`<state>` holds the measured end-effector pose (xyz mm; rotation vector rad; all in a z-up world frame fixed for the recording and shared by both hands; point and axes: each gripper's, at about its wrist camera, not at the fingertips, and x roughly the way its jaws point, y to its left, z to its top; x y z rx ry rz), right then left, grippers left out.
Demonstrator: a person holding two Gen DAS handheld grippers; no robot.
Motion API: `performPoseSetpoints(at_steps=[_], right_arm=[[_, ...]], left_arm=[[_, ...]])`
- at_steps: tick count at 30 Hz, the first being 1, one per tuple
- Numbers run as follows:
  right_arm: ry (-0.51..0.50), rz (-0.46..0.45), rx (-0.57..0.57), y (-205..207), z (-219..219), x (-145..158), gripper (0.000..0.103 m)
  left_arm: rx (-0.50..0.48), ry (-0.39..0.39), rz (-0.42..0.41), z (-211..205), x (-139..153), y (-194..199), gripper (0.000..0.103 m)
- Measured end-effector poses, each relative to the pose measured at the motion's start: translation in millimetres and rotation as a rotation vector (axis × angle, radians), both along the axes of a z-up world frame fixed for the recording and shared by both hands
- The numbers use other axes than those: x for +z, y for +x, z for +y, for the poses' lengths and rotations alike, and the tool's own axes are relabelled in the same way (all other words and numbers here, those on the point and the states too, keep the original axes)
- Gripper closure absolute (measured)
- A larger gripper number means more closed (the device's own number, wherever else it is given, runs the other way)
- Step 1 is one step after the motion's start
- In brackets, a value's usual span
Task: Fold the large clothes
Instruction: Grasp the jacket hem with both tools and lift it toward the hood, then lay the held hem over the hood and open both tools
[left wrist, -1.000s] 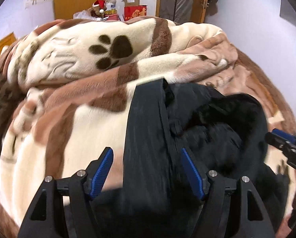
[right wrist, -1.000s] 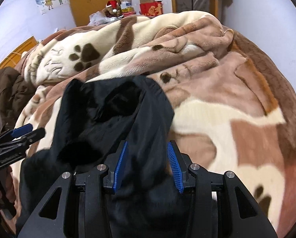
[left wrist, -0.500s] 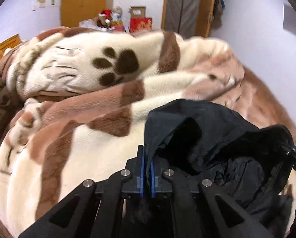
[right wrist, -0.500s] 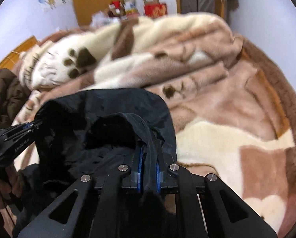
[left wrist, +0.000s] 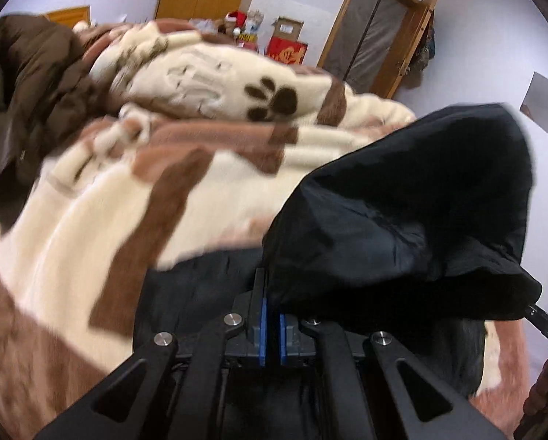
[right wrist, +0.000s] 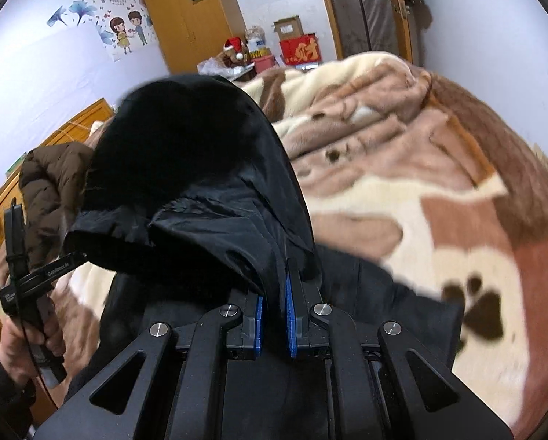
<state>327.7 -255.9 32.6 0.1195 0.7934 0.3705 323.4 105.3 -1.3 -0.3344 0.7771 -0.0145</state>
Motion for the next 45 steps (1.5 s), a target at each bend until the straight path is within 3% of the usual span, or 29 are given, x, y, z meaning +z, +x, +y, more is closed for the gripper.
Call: performPoseSetpoints(at_steps=[6,11,16,20,21,23,24,26,30,36,40,42,45], right_arm=[[-0.042,0.109,0.015,-36.3,-1.1,-44.1,0.093],[-0.079,0.168,0.052,-59.7,-6.9,-61.1,0.083],[-0.065,0.155,0.081,-77.5,-14.5,-53.2,0.075],[-0.040,0.094,0.077,-74.2,-5.5,-33.3,0.074],[-0.028,0.079,0.076,-66.9,-0.1,-29.0,0.074],[-0.012,0.068,0.075,-57.4,9.8,-28.1,0.074],[-0.002,0.066,0.079,-50.4,15.9,-30.4,0.074],[-0.030,0.083,0.077,-35.4,28.3,-45.5,0.075],[-0.090,0.186,0.054,-17.6,30.5,-94.6,0.075],[-0.126,0.177,0.061,-23.5,27.9,-129.4,0.077],[-0.126,0.199,0.040,-23.1,27.7,-116.4,0.077],[-0.112,0.160,0.023,-34.7,26.7,-93.2,0.077],[-0.012,0.079,0.061,-60.5,25.5,-61.7,0.077]], left_arm=[[-0.008,0.018,0.121,-2.6,-43.1,-44.0,0.094],[-0.010,0.032,0.189,4.3,-57.0,-79.9,0.092],[-0.010,0.078,0.177,6.3,-44.6,-105.5,0.092],[-0.054,0.076,0.097,-12.0,-18.1,-99.9,0.092],[-0.079,0.066,0.073,-21.6,-11.6,-95.6,0.089],[-0.130,0.046,0.034,-41.4,-5.4,-87.1,0.068],[-0.152,0.048,0.020,-52.3,-6.1,-81.9,0.066],[-0.183,0.064,0.027,-70.1,-15.2,-69.7,0.065],[-0.210,0.042,0.118,-88.4,-57.3,-54.2,0.065],[-0.235,0.146,0.134,-110.0,-99.0,-58.9,0.061],[-0.223,0.129,0.156,-107.3,-85.9,-62.3,0.061],[-0.223,0.089,0.131,-101.1,-70.5,-74.3,0.061],[-0.231,0.069,0.076,-96.2,-57.8,-99.3,0.061]])
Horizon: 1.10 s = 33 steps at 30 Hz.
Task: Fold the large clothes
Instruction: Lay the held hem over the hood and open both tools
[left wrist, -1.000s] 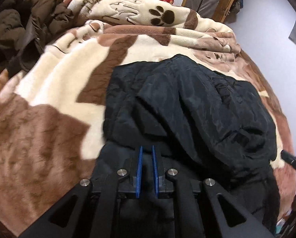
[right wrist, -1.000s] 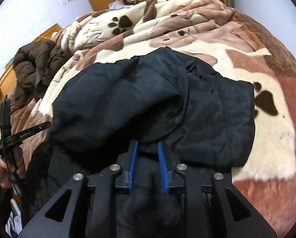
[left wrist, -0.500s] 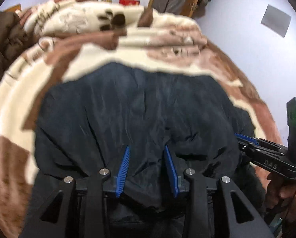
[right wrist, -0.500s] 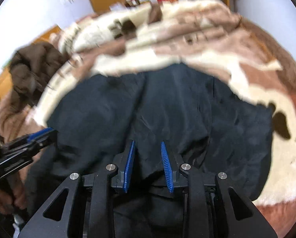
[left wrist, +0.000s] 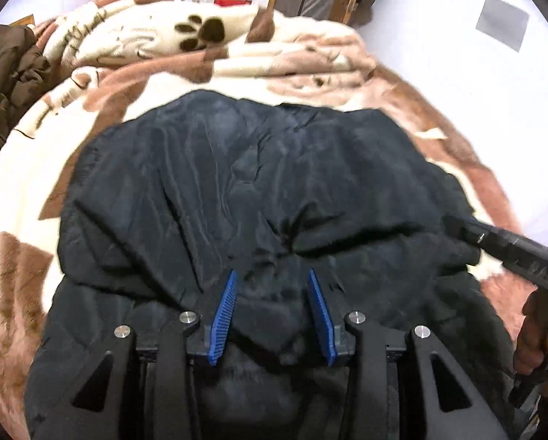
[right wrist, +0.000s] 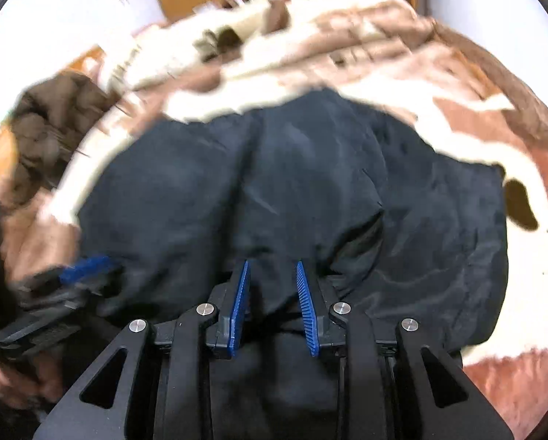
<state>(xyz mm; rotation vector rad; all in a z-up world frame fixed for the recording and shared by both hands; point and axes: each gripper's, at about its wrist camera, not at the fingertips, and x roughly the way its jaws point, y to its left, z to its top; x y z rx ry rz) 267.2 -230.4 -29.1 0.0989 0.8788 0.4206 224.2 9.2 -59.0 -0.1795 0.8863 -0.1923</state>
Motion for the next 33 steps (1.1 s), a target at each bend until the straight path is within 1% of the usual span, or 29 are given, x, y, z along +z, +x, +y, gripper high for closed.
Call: performPoseSetpoints(at_steps=[2,4,6,8,9,12,16,19,26,30,33], right_arm=[[0.037,-0.012,0.038,-10.0,7.4,4.9,0.077],[0.042,0.025,0.081,-8.9,22.2,-6.1,0.077],[-0.008,0.087,0.078,-0.1,33.8,-31.7,0.077],[-0.051,0.160,0.042,11.7,33.4,-57.7,0.077],[-0.049,0.190,0.024,17.8,29.5,-73.4,0.079],[-0.006,0.215,-0.008,23.3,16.3,-92.6,0.079],[-0.041,0.203,-0.004,23.8,19.6,-98.4,0.079],[-0.063,0.196,-0.002,25.9,21.5,-102.1,0.079],[-0.141,0.172,-0.004,24.7,28.7,-98.0,0.079],[-0.162,0.165,-0.012,15.1,28.5,-81.3,0.079],[-0.173,0.105,0.003,0.9,27.0,-56.8,0.077]], left_arm=[[-0.001,-0.006,0.006,0.8,-3.7,-7.8,0.061],[0.008,-0.005,0.044,0.2,-16.2,-7.9,0.061],[0.021,-0.018,0.074,0.6,-27.1,-4.6,0.061],[0.033,-0.018,0.089,0.3,-34.7,-0.5,0.061],[0.034,-0.024,0.097,-0.2,-38.7,2.1,0.061],[0.023,-0.010,0.098,-4.3,-47.2,5.8,0.061],[0.028,-0.008,0.102,-6.5,-56.6,12.7,0.061],[0.027,0.001,0.109,-7.0,-58.6,20.3,0.061],[0.027,0.026,0.138,-11.1,-61.1,38.8,0.057],[0.022,0.026,0.143,-13.0,-53.2,39.5,0.056],[0.009,0.013,0.143,-9.9,-40.6,28.7,0.055]])
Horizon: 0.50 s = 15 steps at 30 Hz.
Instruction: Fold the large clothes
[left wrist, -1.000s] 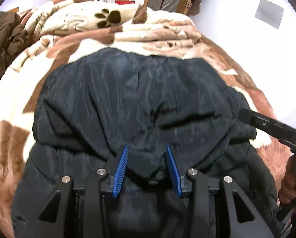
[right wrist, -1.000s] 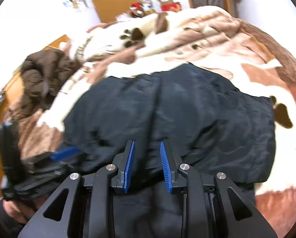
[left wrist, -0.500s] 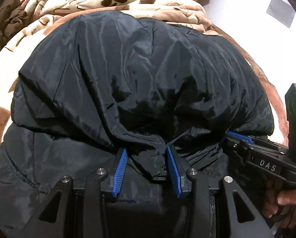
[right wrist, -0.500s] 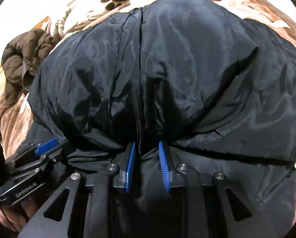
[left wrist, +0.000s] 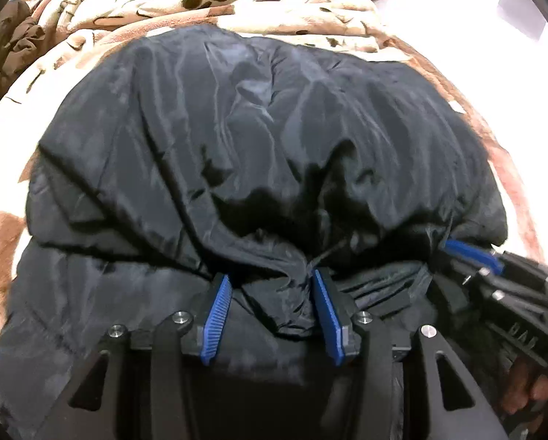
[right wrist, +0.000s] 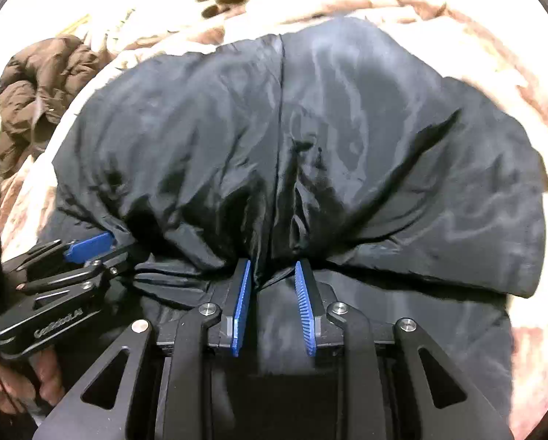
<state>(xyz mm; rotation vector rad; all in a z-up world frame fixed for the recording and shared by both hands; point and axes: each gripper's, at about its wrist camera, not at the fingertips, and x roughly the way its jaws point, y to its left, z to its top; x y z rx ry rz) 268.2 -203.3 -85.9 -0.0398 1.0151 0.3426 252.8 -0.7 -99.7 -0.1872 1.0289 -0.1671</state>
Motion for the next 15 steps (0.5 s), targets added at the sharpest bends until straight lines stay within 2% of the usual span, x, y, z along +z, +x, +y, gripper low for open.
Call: performPoseSetpoints(at_steps=[3,6,11,13,15], right_arm=[[0.009,-0.072,0.015,-11.7,-6.8,27.9,0.077],[0.037,-0.155,0.019,-13.4,-17.5,52.7,0.077],[0.024,-0.203,-0.026,32.4,-9.1,60.8,0.077],[0.025,-0.210,-0.052,54.5,-12.3,58.3,0.077],[0.000,-0.189,-0.088,72.6,-21.2,47.6,0.077]], left_arm=[[0.037,0.029,-0.034,10.5,18.7,-17.8,0.055],[0.066,0.010,-0.111,23.6,46.2,-24.0,0.054],[0.125,0.049,-0.195,43.0,73.0,29.1,0.053],[0.150,0.052,-0.201,53.4,71.9,57.1,0.053],[0.169,0.087,-0.186,61.1,58.5,74.9,0.053]])
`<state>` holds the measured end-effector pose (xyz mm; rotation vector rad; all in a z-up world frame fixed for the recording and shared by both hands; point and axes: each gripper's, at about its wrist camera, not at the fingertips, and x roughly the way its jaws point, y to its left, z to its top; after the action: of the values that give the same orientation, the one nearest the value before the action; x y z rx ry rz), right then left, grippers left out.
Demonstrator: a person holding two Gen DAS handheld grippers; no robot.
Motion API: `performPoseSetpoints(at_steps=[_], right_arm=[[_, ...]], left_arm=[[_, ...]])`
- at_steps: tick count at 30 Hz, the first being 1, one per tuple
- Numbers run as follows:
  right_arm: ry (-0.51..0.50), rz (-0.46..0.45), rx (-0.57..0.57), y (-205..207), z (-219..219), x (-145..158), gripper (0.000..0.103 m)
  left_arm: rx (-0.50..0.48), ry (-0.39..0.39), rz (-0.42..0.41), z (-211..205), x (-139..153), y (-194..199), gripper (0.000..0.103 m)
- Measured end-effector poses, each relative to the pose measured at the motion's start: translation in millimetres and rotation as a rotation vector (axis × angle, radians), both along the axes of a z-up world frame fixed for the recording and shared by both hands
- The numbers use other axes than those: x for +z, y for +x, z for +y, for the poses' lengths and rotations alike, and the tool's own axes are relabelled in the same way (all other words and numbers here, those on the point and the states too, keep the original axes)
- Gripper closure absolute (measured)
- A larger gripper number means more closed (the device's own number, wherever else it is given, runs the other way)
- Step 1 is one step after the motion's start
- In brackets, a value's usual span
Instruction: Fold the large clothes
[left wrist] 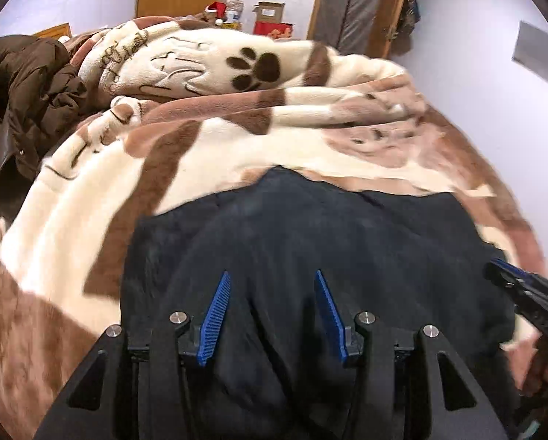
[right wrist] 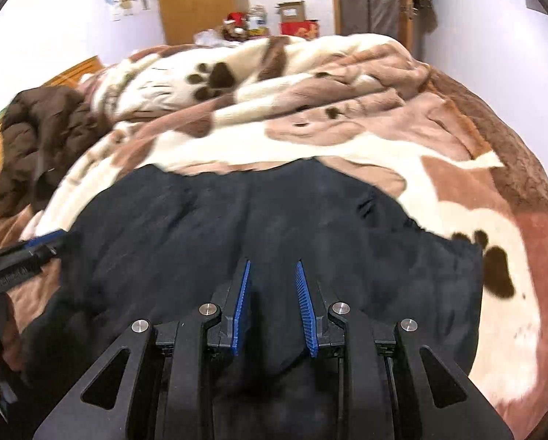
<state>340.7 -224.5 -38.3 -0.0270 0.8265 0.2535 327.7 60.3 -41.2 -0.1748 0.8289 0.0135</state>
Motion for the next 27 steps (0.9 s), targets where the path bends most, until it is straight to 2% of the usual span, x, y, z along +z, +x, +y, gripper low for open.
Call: performPoseSetpoints(at_steps=[3,6,9,12,16,19,21,24,27], right_arm=[[0.000,0.057,-0.027,17.2,-12.0,-26.9,0.077],[-0.043,0.041,-0.005,12.0,-17.3,-41.7,0.077],[-0.058,0.034,-0.001,10.4,-16.7,-46.9,0.077],[-0.047,0.047,-0.013,11.6,-18.3,-30.4,0.077],[-0.031,-0.046,-0.004,15.3,-16.4,6.7,0.077],[-0.030,-0.047,0.005,37.8,-8.4,13.2,0.077],[-0.042,-0.015,0.007,55.6,-4.2,0.3,0.077],[-0.066,0.056,-0.006,71.8,-9.5,-36.5,0.077],[-0.028,0.054,-0.011,66.8,-19.8,-54.2,0.077]], left_arm=[[0.008,-0.018,0.051,7.3,-28.4,8.7,0.053],[-0.004,0.015,0.027,-2.3,-43.5,0.4,0.052],[-0.013,0.033,0.027,-6.9,-46.2,-3.9,0.051],[-0.015,0.016,0.048,-3.0,-31.7,-4.5,0.051],[-0.031,0.019,-0.029,-2.9,1.2,7.8,0.051],[-0.037,0.045,-0.043,-11.2,7.9,34.4,0.051],[-0.025,0.028,-0.004,-13.8,-3.3,55.1,0.051],[-0.017,0.023,0.045,-17.1,-29.8,69.4,0.051],[-0.045,0.055,0.025,-23.6,-45.3,63.5,0.051]])
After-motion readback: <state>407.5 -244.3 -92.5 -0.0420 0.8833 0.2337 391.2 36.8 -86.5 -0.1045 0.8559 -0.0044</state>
